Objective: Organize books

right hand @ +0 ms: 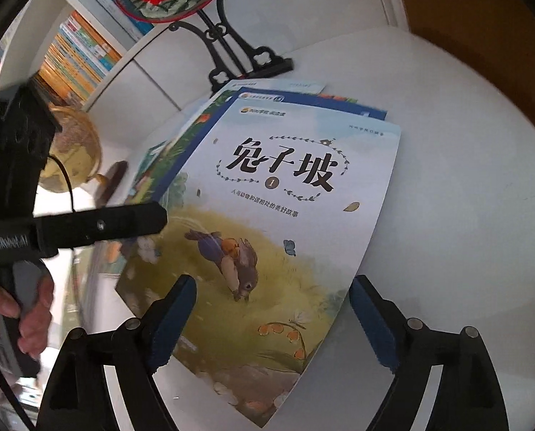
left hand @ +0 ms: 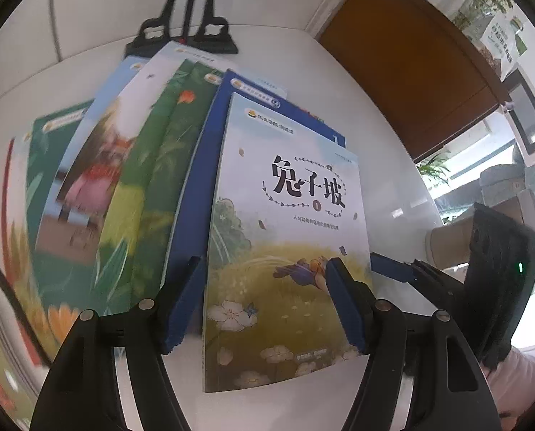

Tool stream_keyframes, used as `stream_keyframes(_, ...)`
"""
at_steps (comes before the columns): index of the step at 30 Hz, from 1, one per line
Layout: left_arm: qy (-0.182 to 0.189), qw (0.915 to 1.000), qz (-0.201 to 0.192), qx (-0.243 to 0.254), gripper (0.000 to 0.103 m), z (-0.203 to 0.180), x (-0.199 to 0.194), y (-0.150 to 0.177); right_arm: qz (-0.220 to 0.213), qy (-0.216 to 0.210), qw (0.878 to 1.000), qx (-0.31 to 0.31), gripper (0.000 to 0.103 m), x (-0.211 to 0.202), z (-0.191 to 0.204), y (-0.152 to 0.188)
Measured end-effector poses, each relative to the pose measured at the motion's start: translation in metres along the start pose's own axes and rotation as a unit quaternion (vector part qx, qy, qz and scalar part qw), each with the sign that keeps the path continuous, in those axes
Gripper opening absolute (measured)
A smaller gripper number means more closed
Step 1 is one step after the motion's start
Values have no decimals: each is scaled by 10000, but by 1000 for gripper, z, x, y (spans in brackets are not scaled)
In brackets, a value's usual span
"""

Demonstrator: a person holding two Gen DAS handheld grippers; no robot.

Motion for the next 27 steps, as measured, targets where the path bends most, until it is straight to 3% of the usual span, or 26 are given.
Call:
stream_keyframes(4, 96, 9988, -205, -430, 66, 15, -19, 23, 128, -326, 9993, 161, 87, 2, 11, 3)
stream_keyframes(8, 74, 9940, -416, -1007, 66, 42, -37, 48, 300, -439, 9985, -106, 87, 12, 40, 3)
stream_keyframes(12, -183, 9853, -196, -1685, 66, 73, -34, 67, 374, -444, 9967, -563, 87, 26, 68, 1)
stream_keyframes(15, -53, 9847, -256, -1726, 65, 74, -35, 72, 539, -392, 9962, -561, 86, 24, 69, 7)
stream_keyframes(17, -301, 9860, -27, -1641, 50, 73, -30, 78, 645, -405, 9965, -338, 87, 21, 58, 14)
stream_keyframes(18, -414, 9858, 95, -1623, 49, 73, -27, 80, 620, -443, 9968, -242, 86, 18, 54, 16)
stream_keyframes(20, -202, 9868, 72, -1607, 42, 65, -27, 80, 599, -529, 9968, 35, 87, 14, 45, 20)
stream_keyframes(22, -99, 9877, 74, -1560, 42, 58, -25, 78, 601, -682, 9953, 330, 87, 10, 39, 24)
stream_keyframes(27, -178, 9912, 268, -1283, 37, 42, -13, 81, 969, -844, 9909, 402, 82, 9, 39, 38)
Point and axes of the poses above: each gripper's, at about its wrist camera, not at the fingertips, and x roughly the way its jaws point, z to its left, y to its underside, the point moved 9 cm from there along x, roughly the way its jaws point, and after that the axes turned 3 degrees about x, right-handed, at the moved point
